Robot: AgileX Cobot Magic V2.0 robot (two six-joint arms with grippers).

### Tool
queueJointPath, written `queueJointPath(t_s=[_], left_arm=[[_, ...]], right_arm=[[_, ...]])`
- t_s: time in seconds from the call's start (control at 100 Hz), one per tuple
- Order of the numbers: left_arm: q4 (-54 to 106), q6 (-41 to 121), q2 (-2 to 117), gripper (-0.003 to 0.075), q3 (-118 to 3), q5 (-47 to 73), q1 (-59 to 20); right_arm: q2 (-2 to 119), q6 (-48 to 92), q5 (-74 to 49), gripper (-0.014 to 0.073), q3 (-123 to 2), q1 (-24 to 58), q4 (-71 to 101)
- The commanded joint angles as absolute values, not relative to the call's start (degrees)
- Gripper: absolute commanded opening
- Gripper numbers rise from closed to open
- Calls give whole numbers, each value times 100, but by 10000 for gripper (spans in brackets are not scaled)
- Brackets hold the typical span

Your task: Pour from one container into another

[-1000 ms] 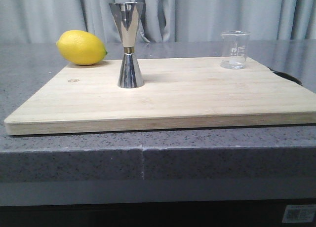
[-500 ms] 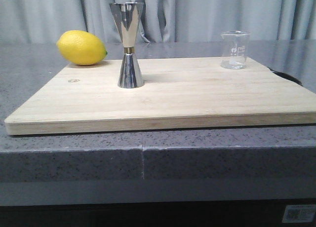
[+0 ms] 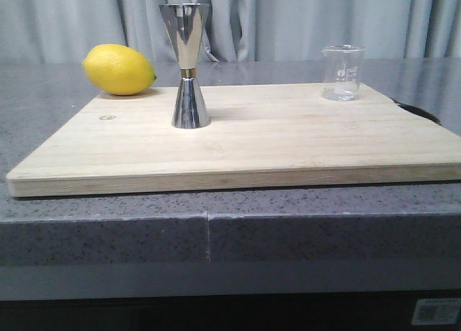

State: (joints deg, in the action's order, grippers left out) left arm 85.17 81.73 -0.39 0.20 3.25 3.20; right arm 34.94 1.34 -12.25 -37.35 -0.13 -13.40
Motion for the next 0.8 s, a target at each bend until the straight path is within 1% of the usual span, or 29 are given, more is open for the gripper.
queueJointPath(t_s=[0.0, 0.24, 0.79], left_arm=[[8417, 8171, -154, -19, 179, 297, 270], [8134, 8171, -154, -19, 179, 297, 270], [8145, 8171, -154, -19, 179, 297, 270]], right_arm=[[3484, 145, -817, -70, -3892, 4, -1428], [3484, 145, -817, -70, -3892, 4, -1428], [3484, 145, -817, -70, -3892, 4, -1428]])
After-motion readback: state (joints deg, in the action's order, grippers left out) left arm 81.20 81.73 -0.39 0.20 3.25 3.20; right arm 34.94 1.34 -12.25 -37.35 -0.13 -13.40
